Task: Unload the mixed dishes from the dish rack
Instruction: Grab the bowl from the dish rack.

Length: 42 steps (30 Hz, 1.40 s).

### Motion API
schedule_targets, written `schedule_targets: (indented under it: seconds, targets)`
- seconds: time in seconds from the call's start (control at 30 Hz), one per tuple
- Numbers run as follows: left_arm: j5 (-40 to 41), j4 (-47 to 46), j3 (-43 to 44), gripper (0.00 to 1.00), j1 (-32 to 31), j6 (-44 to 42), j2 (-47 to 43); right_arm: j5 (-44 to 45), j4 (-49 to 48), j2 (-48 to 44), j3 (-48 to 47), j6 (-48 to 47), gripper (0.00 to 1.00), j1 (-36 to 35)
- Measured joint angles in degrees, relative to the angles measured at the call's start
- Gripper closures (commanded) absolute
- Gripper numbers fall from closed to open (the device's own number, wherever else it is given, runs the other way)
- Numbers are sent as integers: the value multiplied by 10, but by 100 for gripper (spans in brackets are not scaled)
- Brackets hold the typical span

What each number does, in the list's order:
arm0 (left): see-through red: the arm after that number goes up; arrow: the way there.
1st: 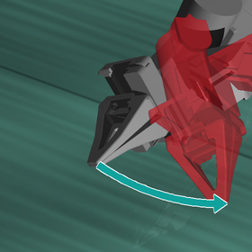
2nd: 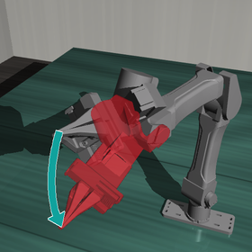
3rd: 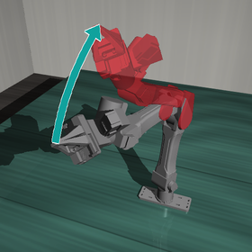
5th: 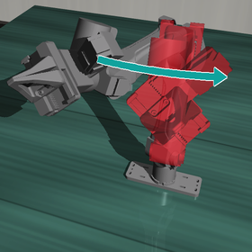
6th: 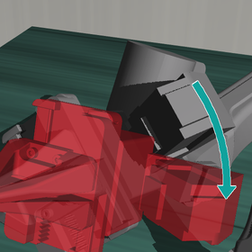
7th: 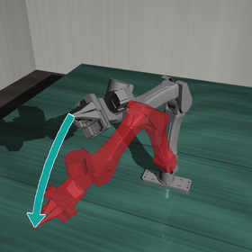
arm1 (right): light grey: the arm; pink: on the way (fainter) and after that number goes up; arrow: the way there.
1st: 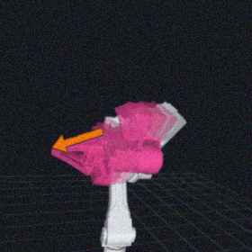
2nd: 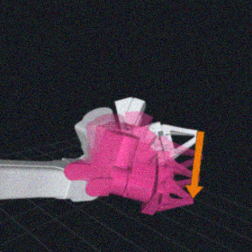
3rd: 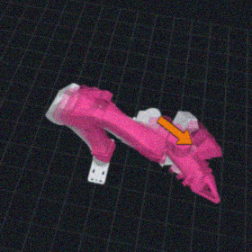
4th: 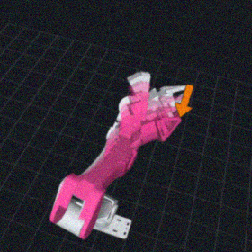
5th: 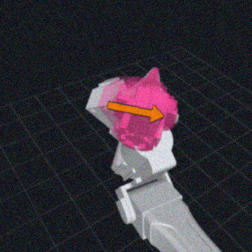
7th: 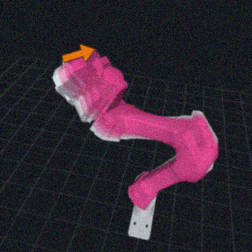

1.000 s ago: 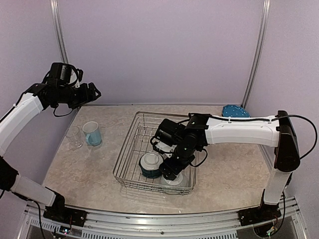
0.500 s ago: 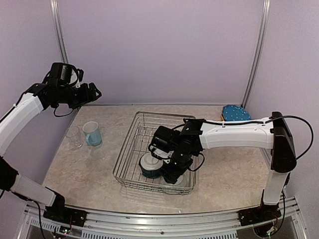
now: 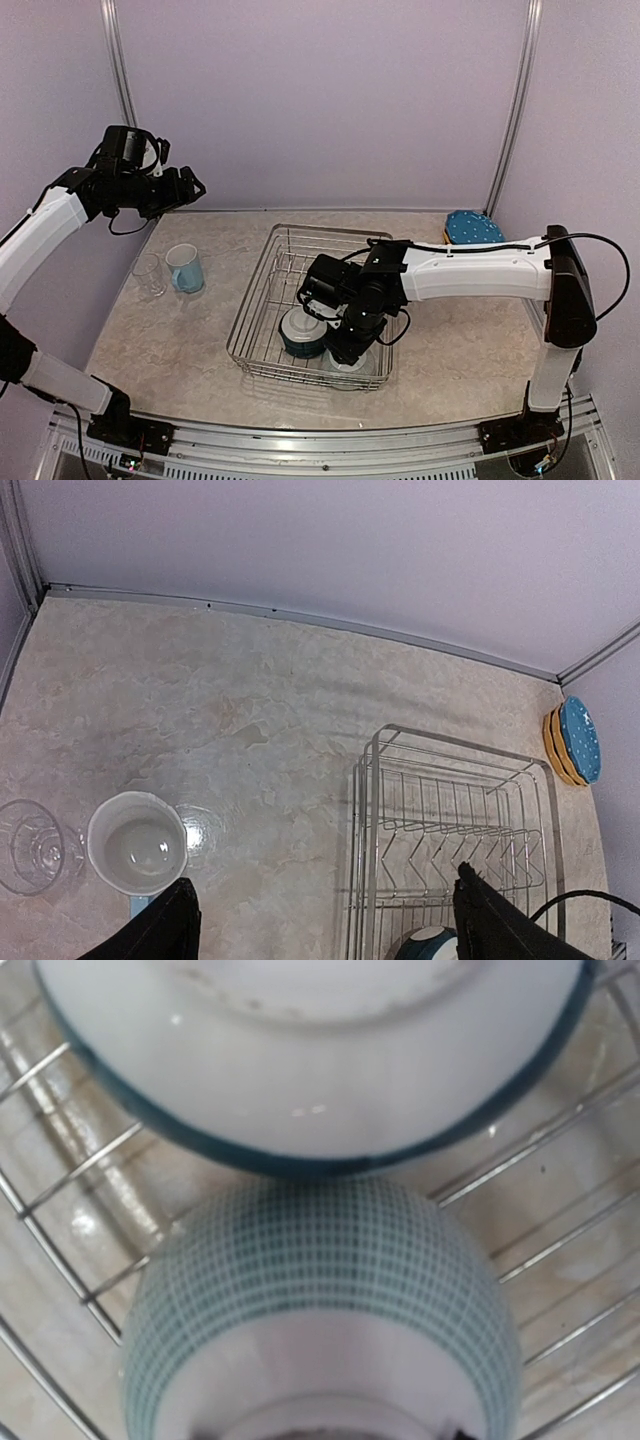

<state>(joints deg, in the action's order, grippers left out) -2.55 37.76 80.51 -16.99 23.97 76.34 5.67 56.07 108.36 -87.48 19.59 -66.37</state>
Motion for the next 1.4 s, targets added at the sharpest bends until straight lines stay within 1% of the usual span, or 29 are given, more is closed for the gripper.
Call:
schedule_targets:
  seconds: [0.2, 0.3, 0.63, 0.9, 1.13, 1.3, 1.4]
  targets:
    - [0, 0, 0, 17, -1, 0, 0, 2, 1, -2, 0, 3, 70, 0]
    - [0, 0, 0, 17, -2, 0, 0, 8, 4, -3, 0, 7, 77, 0]
    - [0, 0, 0, 17, -5, 0, 2, 35, 9, -39, 5, 21, 90, 0]
    - [0, 0, 0, 17, -6, 0, 7, 58, -25, -75, 9, 30, 100, 1]
    - [-13, 0, 0, 17, -7, 0, 8, 66, -90, -89, 18, 41, 100, 22]
    - [-42, 0, 0, 17, -7, 0, 9, 57, -182, -122, 69, 65, 100, 68]
    - [-79, -3, 0, 17, -8, 0, 10, 48, -238, -147, 110, 80, 100, 91]
